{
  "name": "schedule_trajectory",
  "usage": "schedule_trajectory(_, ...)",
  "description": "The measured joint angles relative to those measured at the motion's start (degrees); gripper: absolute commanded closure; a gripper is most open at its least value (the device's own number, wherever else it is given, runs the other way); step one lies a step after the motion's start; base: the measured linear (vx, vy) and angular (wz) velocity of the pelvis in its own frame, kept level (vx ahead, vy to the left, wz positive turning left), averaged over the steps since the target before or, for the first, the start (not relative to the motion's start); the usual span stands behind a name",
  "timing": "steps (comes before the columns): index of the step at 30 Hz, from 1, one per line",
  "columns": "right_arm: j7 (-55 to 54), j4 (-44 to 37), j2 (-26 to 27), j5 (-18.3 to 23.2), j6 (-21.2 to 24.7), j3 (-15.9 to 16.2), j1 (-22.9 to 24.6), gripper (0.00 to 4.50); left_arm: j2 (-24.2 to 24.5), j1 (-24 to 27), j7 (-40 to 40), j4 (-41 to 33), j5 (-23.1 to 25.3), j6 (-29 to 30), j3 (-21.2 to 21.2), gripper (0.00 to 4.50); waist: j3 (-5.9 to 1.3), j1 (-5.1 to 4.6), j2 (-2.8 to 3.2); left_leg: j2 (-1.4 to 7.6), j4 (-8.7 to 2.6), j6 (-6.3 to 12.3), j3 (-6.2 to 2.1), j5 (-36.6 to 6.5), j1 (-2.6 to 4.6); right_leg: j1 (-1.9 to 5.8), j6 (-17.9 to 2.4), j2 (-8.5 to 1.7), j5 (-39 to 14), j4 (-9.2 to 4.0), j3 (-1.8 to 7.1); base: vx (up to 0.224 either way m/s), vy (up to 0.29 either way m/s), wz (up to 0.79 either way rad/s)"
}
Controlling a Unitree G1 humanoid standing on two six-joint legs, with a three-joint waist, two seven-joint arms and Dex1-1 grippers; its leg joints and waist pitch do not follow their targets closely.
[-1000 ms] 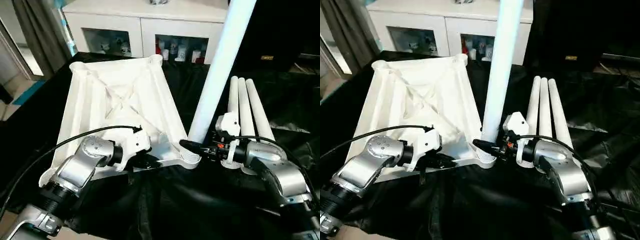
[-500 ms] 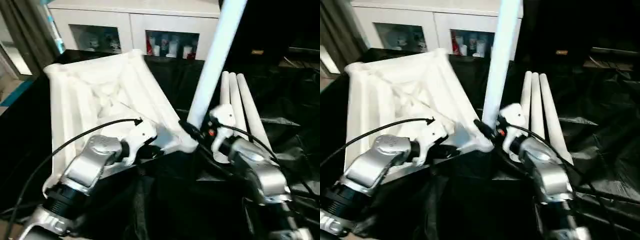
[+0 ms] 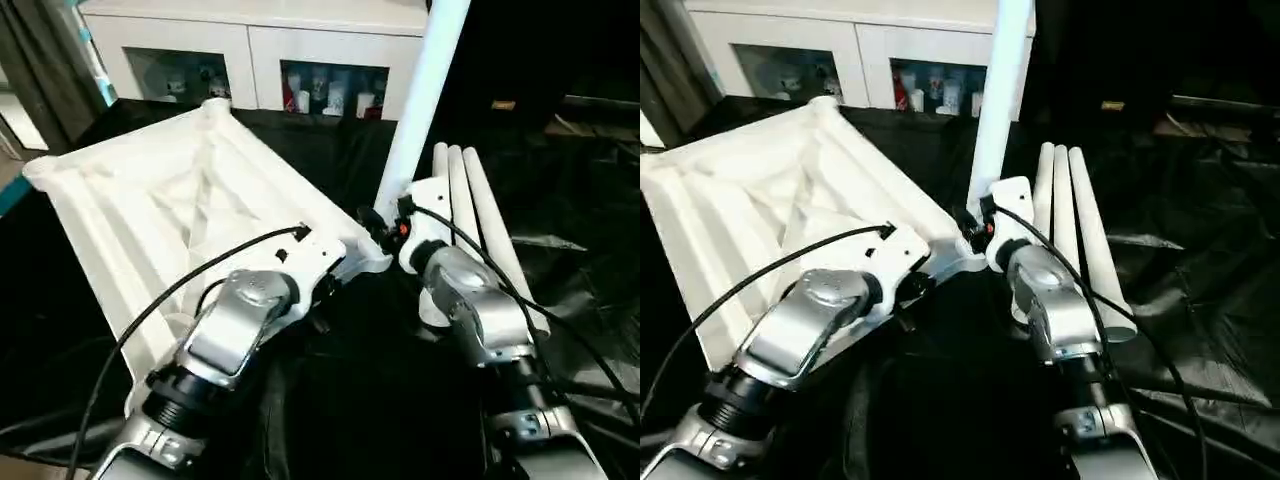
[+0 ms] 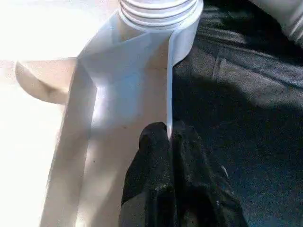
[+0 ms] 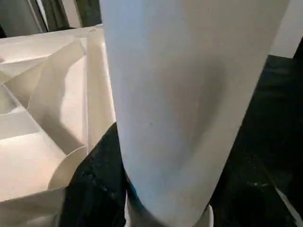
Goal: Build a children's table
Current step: Insert table leg to table base, then rotate leg to tighten
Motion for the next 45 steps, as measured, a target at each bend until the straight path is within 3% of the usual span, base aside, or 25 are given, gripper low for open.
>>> schedule_trajectory(13, 0.3, 2.2, 0.8, -1.7, -0.3, 0.0, -1.8, 2.62, 0.9, -0.7, 0.1, 0.4, -0.1, 0.7, 0.0, 4.5, 0.02, -0.08, -0.02, 0.19, 0.0, -0.09, -0.01, 0.0, 0.01, -0.16, 0.1, 0.17, 0.2, -0.01, 0.01, 0.0, 0.0, 0.0)
schedule_trajectory(14, 0.4, 2.3, 0.9, -1.7, -0.3, -0.1, -1.8, 2.06, 1.0, -0.7, 0.1, 0.4, -0.2, 0.7, 0.0, 4.5, 0.02, -0.1, -0.02, 0.2, 0.0, -0.09, -0.01, 0.0, 0.01, -0.17, 0.1, 0.17, 0.2, -0.01, 0.01, 0.0, 0.0, 0.0)
schedule_trajectory(21, 1.9, 4.1, 0.9, -1.2, -0.5, -0.8, -1.4, 1.46, 1.5, -0.7, -0.4, -0.6, -1.2, 0.9, 0.0, 4.5, 0.14, 0.32, 0.16, 0.22, 0.01, -0.14, -0.04, 0.1, -0.13, -0.31, 0.0, 0.2, 0.3, -0.02, -0.01, 0.0, 0.0, 0.0)
schedule_trajectory(29, 6.4, 0.8, -1.1, 0.4, 0.3, -0.8, -0.1, 0.8, 3.1, -0.7, -2.1, -0.4, -1.8, -1.6, -0.2, 4.5, 0.42, 0.87, 0.48, 0.39, 0.07, -0.13, -0.03, 0.1, -0.29, -0.41, 0.0, 0.34, 0.3, -0.02, -0.04, 0.0, 0.0, 0.0)
schedule_trajectory(32, 8.9, -1.4, -2.6, 0.8, 2.1, -0.4, 1.2, 0.48, 4.4, -0.7, -3.2, -0.4, -2.3, -3.4, -0.6, 4.5, 0.48, 1.21, 0.56, 0.52, 0.18, 0.04, -0.03, 0.2, -0.4, -0.51, 0.0, 0.46, 0.3, 0.03, -0.05, 0.0, 0.0, 0.0)
schedule_trajectory(35, 11.3, -3.3, -4.4, 1.2, 4.1, 0.1, 2.5, 0.48, 5.4, -0.6, -4.5, -0.4, -2.8, -5.1, -0.6, 4.5, 0.54, 1.55, 0.67, 0.6, 0.4, 0.16, -0.02, 0.3, -0.78, -0.86, 0.0, 0.51, 0.3, 0.21, -0.08, 0.0, 0.0, 0.0)
schedule_trajectory(39, 21.0, -9.1, -12.5, 2.7, 6.7, 2.9, 5.5, 0.48, 9.3, 1.5, -10.8, -0.6, -5.5, -11.8, -0.5, 4.5, 0.59, 2.15, 0.76, 0.68, 0.76, 0.2, -0.03, 0.2, -1.13, -1.12, 0.2, 0.53, 0.4, 0.45, -0.13, 0.0, 0.0, 0.0)
schedule_trajectory(45, 31.0, -12.5, -19.1, 4.0, 7.6, 4.7, 7.4, 0.48, 14.3, 3.6, -17.5, -0.7, -6.8, -17.4, -0.4, 4.5, 0.61, 3.19, 0.84, 0.74, 1.3, 0.21, -0.03, 0.2, -1.12, -1.13, 0.1, 0.48, 0.3, 0.98, -0.09, 0.0, 0.0, 0.0)
